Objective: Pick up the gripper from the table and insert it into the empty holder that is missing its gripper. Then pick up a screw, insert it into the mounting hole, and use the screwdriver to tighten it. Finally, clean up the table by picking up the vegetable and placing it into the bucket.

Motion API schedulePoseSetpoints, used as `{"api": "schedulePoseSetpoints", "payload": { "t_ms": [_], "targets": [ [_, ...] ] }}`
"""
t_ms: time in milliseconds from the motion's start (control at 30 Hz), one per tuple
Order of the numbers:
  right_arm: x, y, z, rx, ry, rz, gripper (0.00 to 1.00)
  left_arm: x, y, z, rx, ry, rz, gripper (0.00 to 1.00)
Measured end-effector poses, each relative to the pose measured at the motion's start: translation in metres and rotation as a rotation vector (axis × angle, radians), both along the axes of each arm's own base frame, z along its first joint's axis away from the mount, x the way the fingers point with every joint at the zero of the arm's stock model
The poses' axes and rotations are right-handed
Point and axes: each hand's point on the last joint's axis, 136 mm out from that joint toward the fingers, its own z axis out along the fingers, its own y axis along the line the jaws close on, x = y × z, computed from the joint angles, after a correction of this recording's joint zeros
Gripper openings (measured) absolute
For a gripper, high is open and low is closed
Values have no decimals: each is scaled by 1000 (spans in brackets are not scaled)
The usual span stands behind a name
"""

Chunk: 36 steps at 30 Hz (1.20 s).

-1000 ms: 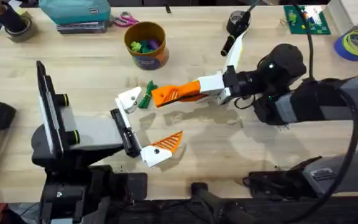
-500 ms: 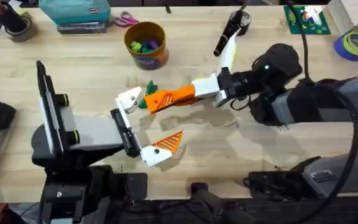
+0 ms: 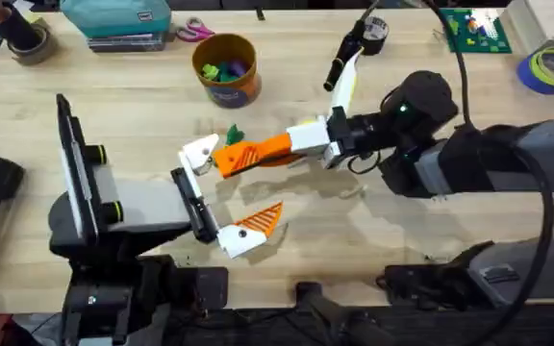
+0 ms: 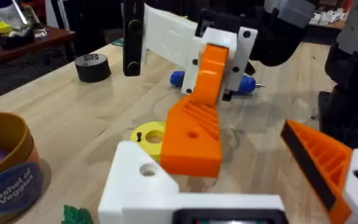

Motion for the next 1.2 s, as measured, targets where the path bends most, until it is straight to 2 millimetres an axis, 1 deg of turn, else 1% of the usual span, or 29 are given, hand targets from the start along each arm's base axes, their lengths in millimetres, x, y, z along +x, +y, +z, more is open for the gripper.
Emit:
{"api": "schedulePoseSetpoints", "payload": {
  "t_ms": [300, 1200],
  "targets": [
    [4, 1, -5, -8, 24, -19, 9, 0, 0, 0, 0, 0, 0, 985],
    [2, 5, -9, -15, 42, -8, 9, 0, 0, 0, 0, 0, 0, 985]
  ]
}}
